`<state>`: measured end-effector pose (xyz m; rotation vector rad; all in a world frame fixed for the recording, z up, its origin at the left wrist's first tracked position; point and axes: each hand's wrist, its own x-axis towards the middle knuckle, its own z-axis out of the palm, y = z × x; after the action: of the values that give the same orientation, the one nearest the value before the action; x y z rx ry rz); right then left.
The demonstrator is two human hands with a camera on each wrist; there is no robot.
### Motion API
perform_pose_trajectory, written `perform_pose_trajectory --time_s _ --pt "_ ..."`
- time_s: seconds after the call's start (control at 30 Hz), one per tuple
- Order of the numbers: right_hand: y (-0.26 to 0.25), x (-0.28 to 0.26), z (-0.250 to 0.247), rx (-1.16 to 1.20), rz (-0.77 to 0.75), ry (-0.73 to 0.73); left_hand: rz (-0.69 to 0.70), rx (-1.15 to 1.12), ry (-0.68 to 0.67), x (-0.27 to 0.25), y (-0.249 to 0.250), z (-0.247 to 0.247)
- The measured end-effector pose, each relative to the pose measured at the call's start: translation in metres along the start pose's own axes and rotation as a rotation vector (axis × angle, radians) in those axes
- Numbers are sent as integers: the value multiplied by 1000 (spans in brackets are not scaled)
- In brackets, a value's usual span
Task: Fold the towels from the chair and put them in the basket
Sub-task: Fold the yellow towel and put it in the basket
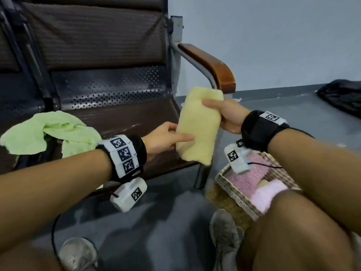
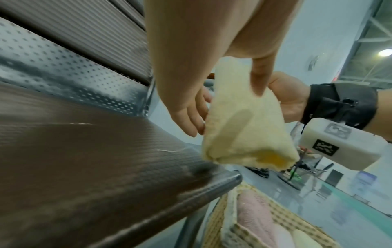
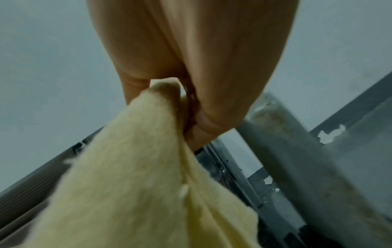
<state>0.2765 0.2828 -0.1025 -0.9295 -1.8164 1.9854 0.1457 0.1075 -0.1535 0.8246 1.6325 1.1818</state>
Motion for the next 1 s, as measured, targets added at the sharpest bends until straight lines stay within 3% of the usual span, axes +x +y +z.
perform_pose_trajectory --time_s 0.1,0.23,0.4,0.57,0.67,0.77,1.0 --pt "10 -19 -44 34 34 41 56 -3 -130 22 12 55" --pt "40 -49 -131 17 111 230 -17 22 -190 58 4 141" --pt "122 -80 -229 -77 249 537 -126 123 -253 99 -24 235" --pt "205 -80 -276 -187 390 658 -166 381 -323 133 -67 295" --pt "239 -72 -293 -266 525 634 -213 506 -378 142 -91 313" --pt "259 -66 -299 -540 628 585 -144 638 -407 147 -105 323" --pt "237 -57 -288 -957 623 471 -108 789 -376 148 -98 319"
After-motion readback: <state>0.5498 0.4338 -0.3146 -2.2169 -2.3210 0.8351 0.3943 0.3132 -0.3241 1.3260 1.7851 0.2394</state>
